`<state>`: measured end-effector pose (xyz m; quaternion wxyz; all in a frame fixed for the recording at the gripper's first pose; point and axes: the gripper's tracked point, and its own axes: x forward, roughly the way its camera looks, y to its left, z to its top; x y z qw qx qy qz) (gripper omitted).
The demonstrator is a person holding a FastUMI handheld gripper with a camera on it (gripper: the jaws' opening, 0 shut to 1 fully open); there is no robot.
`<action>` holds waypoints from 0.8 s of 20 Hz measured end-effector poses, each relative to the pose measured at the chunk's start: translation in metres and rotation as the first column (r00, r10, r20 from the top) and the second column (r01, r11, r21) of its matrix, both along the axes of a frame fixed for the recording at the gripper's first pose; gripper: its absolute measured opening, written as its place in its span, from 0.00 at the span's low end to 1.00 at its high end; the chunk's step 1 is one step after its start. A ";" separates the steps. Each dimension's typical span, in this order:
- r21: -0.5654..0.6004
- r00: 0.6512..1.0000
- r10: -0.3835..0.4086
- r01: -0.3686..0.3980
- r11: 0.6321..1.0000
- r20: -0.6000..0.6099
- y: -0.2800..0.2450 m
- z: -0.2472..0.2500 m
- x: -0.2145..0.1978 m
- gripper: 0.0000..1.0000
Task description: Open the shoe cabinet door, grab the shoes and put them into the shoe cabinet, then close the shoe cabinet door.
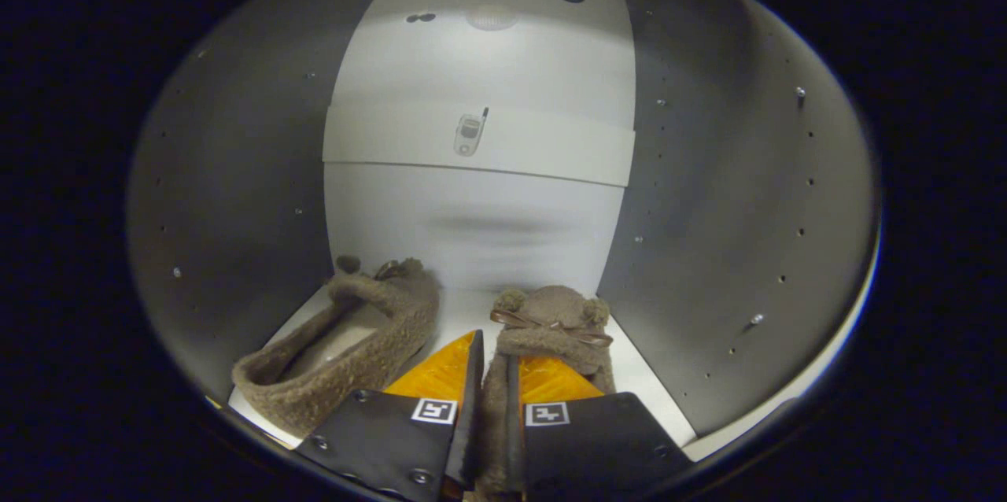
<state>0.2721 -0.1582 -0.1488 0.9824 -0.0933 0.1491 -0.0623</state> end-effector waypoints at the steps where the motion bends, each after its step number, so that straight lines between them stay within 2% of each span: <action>1: 0.014 1.000 0.007 -0.007 1.000 -0.007 0.000 -0.001 0.006 0.18; 7: 0.094 0.997 0.020 -0.013 0.996 -0.074 -0.004 -0.007 0.026 0.18; 11: 0.018 0.997 -0.003 0.004 1.000 -0.076 -0.003 -0.006 0.016 0.20; 14: -0.011 0.996 -0.006 0.005 1.000 -0.085 0.001 -0.004 0.002 0.24; 16: -0.020 0.997 -0.017 0.016 1.000 -0.073 0.001 0.002 -0.005 0.35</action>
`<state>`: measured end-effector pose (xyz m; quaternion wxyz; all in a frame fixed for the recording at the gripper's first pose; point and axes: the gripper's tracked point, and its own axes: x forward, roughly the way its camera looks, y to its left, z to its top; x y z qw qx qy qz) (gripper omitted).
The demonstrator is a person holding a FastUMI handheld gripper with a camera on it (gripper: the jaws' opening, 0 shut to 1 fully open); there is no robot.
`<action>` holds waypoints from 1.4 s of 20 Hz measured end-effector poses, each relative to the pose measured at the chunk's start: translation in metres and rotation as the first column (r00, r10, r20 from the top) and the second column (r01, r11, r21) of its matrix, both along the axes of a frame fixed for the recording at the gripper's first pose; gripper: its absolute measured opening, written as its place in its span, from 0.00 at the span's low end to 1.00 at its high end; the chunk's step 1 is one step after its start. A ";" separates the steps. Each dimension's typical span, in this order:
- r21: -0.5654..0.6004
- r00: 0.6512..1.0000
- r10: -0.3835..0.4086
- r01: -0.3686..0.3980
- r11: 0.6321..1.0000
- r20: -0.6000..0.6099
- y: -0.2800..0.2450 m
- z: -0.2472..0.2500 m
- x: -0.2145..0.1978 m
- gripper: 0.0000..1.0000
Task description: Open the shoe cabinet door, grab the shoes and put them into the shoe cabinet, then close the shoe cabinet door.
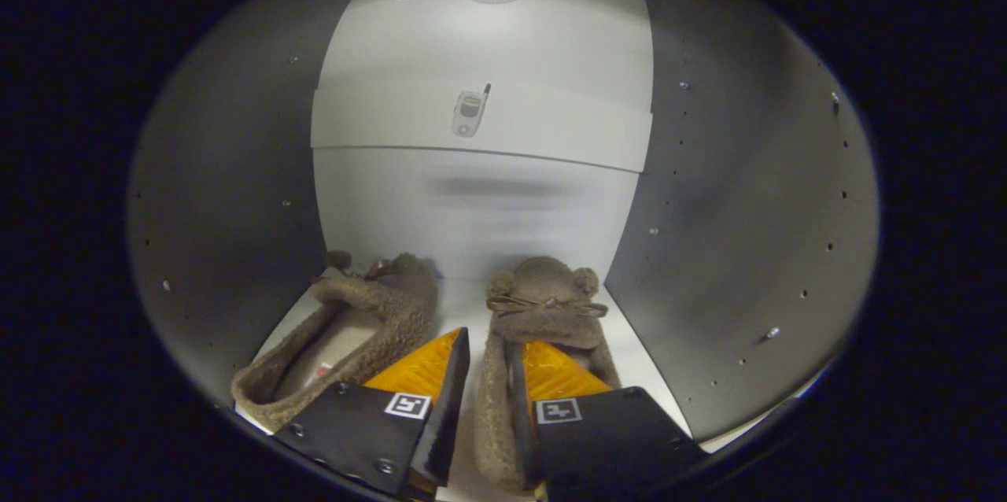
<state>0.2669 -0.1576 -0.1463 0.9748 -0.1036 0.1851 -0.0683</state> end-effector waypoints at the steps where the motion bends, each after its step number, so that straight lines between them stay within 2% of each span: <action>1: 0.000 1.000 -0.013 0.013 1.000 0.008 -0.002 0.005 -0.004 0.37; 5: 0.021 0.999 -0.041 0.041 0.999 0.030 -0.006 0.024 -0.023 0.44; 7: 0.024 0.998 -0.044 0.043 0.999 0.039 -0.006 0.033 -0.038 0.44; 12: 0.033 0.989 -0.003 -0.002 0.999 0.148 0.014 0.078 -0.095 0.45; 16: 0.047 0.976 0.045 -0.056 0.997 0.213 0.026 0.109 -0.161 0.46; 23: 0.067 0.951 0.185 -0.207 0.976 0.248 0.042 0.141 -0.321 0.49; 28: 0.075 0.931 0.239 -0.268 0.960 0.276 0.027 0.166 -0.426 0.51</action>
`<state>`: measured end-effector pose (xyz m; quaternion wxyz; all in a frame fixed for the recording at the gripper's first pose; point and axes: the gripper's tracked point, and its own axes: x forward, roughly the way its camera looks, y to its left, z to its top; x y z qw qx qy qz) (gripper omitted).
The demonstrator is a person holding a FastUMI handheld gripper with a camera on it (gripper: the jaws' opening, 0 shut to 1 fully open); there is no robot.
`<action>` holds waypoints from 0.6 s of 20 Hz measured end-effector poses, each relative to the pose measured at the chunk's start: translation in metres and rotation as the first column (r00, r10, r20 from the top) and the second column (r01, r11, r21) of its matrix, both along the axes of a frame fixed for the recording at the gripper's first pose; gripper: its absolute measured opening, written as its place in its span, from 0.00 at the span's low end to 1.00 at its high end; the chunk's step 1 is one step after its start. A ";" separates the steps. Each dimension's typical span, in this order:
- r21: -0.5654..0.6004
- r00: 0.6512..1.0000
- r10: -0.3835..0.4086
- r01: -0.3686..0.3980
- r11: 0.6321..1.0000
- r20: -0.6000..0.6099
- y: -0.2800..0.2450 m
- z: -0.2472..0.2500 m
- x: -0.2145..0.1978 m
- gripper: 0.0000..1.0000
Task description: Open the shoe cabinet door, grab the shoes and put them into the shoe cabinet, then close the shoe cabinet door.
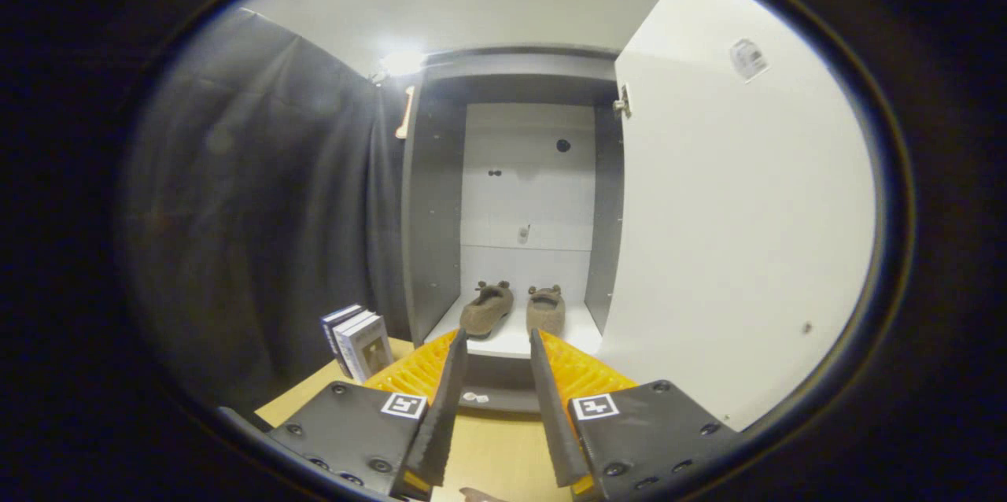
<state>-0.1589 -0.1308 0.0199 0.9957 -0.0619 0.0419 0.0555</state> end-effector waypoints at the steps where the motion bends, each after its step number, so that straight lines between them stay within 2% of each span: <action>1: 0.003 1.000 -0.001 0.001 1.000 0.003 -0.006 0.009 -0.013 0.51; 5: 0.028 0.999 -0.049 0.048 0.998 0.019 -0.053 0.026 -0.059 0.53; 8: 0.032 0.990 -0.138 0.138 0.990 0.029 -0.099 0.033 -0.075 0.53; 12: 0.040 0.966 -0.257 0.258 0.965 -0.035 -0.162 0.020 -0.082 0.53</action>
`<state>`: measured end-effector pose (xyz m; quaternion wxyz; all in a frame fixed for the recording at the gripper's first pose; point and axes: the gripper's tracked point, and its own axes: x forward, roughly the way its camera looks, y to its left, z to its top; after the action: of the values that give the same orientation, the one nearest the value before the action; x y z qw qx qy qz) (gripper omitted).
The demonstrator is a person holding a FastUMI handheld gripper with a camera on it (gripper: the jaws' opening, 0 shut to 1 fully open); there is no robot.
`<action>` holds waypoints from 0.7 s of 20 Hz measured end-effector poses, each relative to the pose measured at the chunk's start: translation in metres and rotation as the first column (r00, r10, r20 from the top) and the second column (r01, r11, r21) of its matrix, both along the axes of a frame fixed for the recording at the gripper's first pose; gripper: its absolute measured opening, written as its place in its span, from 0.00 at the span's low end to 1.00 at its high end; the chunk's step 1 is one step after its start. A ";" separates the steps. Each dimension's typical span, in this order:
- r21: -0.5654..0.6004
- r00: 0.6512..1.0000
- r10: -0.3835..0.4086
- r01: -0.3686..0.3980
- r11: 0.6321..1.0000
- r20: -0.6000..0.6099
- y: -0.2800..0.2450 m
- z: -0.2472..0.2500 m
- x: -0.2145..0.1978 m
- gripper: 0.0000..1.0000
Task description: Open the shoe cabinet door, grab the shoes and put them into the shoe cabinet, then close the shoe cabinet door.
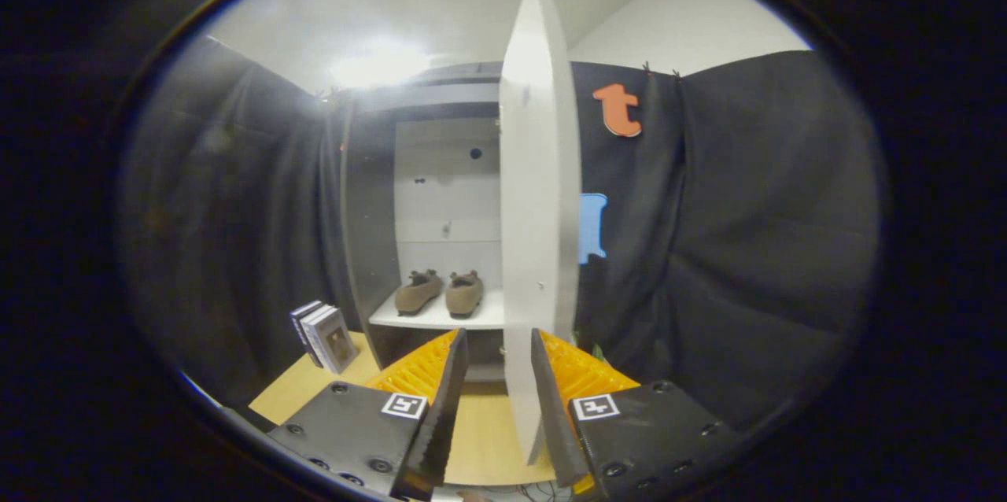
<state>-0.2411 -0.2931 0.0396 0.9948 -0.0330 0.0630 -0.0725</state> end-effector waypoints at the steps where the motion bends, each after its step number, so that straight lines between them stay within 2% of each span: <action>1: 0.009 1.000 -0.015 0.015 1.000 -0.011 -0.012 -0.002 -0.002 0.53; 5: -0.004 1.000 -0.028 0.028 1.000 -0.013 -0.046 -0.002 -0.006 0.53; 9: 0.011 0.998 0.047 -0.047 0.999 0.032 -0.055 0.008 0.013 0.52; 13: 0.020 0.993 0.115 -0.115 0.993 -0.012 -0.057 -0.005 0.040 0.52; 14: 0.034 0.992 0.130 -0.130 0.991 0.011 -0.056 0.002 0.038 0.52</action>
<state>-0.2028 -0.3491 0.0420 0.9981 -0.0197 0.0578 -0.0067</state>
